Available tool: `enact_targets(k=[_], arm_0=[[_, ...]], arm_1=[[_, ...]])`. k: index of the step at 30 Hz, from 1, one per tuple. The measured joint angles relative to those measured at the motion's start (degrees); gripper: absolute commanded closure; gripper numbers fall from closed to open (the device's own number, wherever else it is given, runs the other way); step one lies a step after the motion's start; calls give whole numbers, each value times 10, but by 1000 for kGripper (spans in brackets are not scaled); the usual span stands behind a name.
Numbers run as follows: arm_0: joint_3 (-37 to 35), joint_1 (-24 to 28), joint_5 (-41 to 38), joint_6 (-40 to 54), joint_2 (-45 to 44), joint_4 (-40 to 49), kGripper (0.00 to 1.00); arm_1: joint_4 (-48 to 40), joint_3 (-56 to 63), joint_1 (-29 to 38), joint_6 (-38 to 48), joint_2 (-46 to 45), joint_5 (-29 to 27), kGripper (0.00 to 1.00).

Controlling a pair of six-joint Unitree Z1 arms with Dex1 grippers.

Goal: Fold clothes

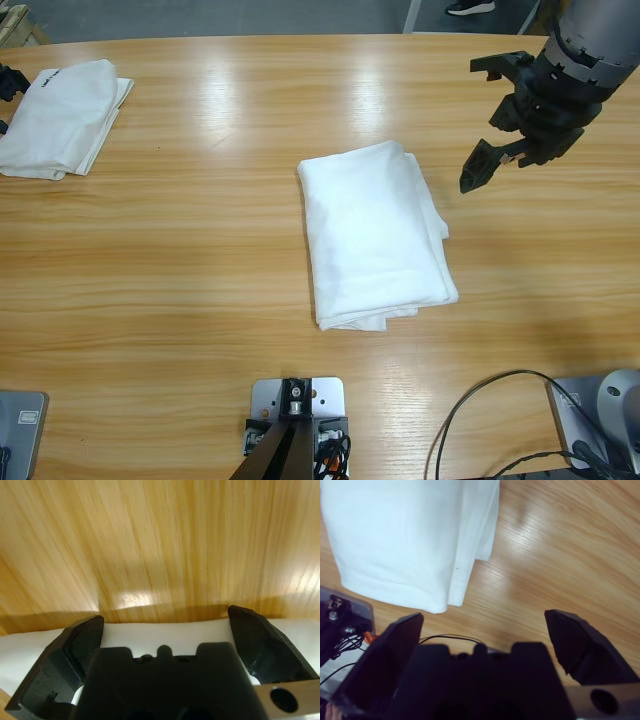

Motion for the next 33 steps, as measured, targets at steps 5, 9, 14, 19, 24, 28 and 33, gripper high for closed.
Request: enact_targets(k=[5,9,14,19,24,28,33], arm_0=[[-7,1,-16,-11,5,0,41],[-12,-22,-24,-26,8,0,41],[-13,-86,-34,-32,8,0,41],[-13,-151,-43,-32,8,0,41],[-13,-219,-43,-34,7,0,41],[-13,-260,-43,-46,6,0,41],[-13,-304,-43,-54,4,0,41]], arm_1=[[0,0,0,0,8,0,0],[0,0,0,0,9,0,0],[0,0,0,0,9,0,0],[-2,6,0,0,9,0,0],[-9,26,0,0,8,0,0],[-19,42,0,1,7,0,0],[-35,65,0,4,2,0,0]])
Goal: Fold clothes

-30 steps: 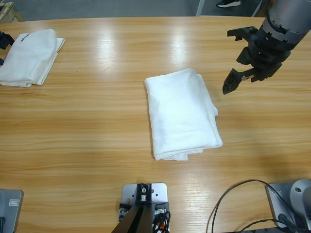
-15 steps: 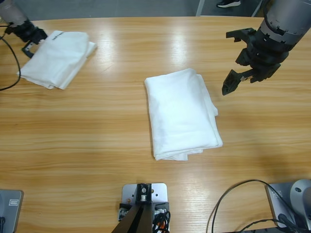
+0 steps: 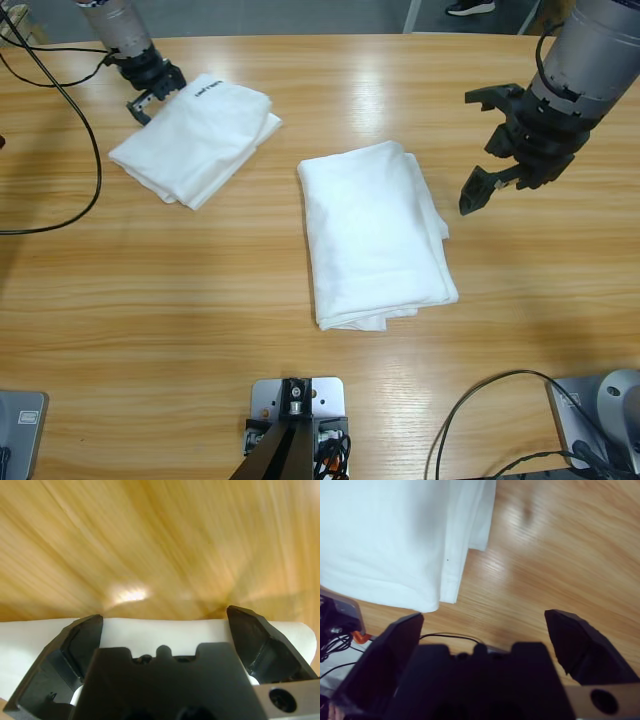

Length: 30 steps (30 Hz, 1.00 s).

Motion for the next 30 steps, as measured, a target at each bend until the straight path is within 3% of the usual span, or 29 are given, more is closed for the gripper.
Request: enact_targets(k=[10,12,14,17,22,26,30], arm_0=[[60,-23,0,7,-68,0,63],[81,-32,0,7,-84,0,266],[105,-38,0,7,-100,0,335],[116,-52,-74,4,-144,0,324],[113,-159,-125,14,-239,0,266],[113,-228,-139,82,-249,0,266],[113,-252,-162,207,-248,0,271]], arm_1=[[-21,40,0,10,-53,0,0],[-22,41,0,11,-53,0,0],[-23,45,0,13,-58,0,0],[-26,57,-1,18,-89,0,0],[-49,108,-12,29,-135,25,0],[-64,144,-13,62,-173,57,5],[-144,236,-21,162,-262,105,13]])
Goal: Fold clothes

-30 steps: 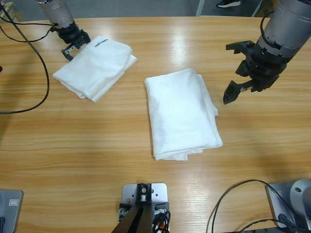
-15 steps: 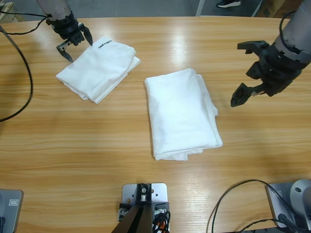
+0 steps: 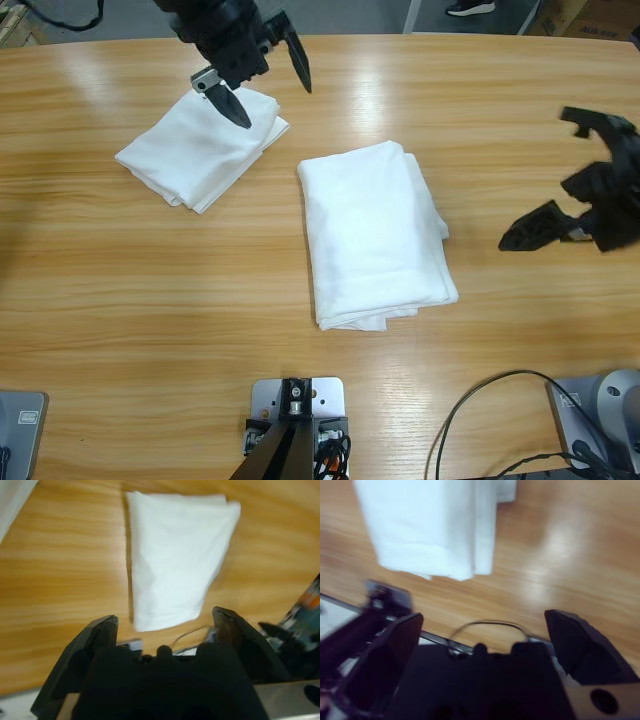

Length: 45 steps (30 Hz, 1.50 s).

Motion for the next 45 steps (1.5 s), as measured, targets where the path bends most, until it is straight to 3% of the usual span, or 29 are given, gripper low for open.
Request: enact_targets(k=[4,8,9,13,18,20,25,33,45], arm_0=[[-7,4,-4,80,11,0,270],[-15,29,18,60,16,0,263],[-16,40,39,37,16,0,201],[-16,99,100,-97,14,0,116],[-5,175,111,-308,11,0,110],[45,203,99,-413,-1,0,74],[247,261,77,-598,-73,1,36],[420,271,86,-742,-149,2,27],[440,265,77,-897,-60,-25,27]], arm_1=[[-55,76,-3,54,-90,18,13],[-55,78,-4,54,-112,12,12],[-53,73,-4,51,-112,11,12],[-43,50,-4,36,-108,9,9],[-29,49,-3,18,-105,9,4],[-26,49,-3,12,-101,9,4],[-25,50,-3,5,-76,9,4],[-26,51,-3,-4,-46,10,4],[56,10,-3,-91,-4,28,0]])
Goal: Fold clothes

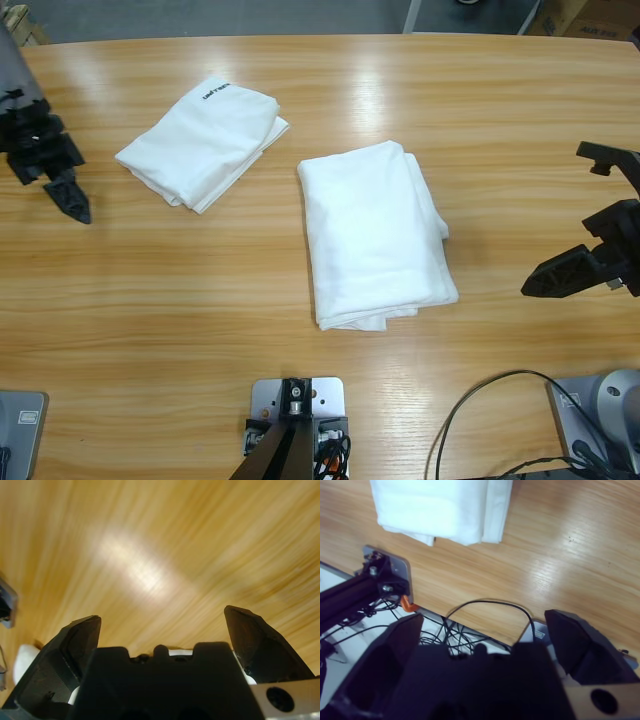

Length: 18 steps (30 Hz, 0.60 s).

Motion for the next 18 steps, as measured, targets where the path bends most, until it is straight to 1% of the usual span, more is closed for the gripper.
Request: enact_targets(k=[5,8,13,18], arm_0=[[0,-2,3,-6,28,-39,27],[0,-2,18,-6,42,-55,23],[-4,-1,60,10,47,-63,2],[-8,-1,73,15,49,-93,0]], arm_1=[[5,-15,0,-19,26,0,0],[5,-17,0,-25,38,0,0],[5,-17,0,-27,50,0,0],[5,-17,0,-28,59,2,0]])
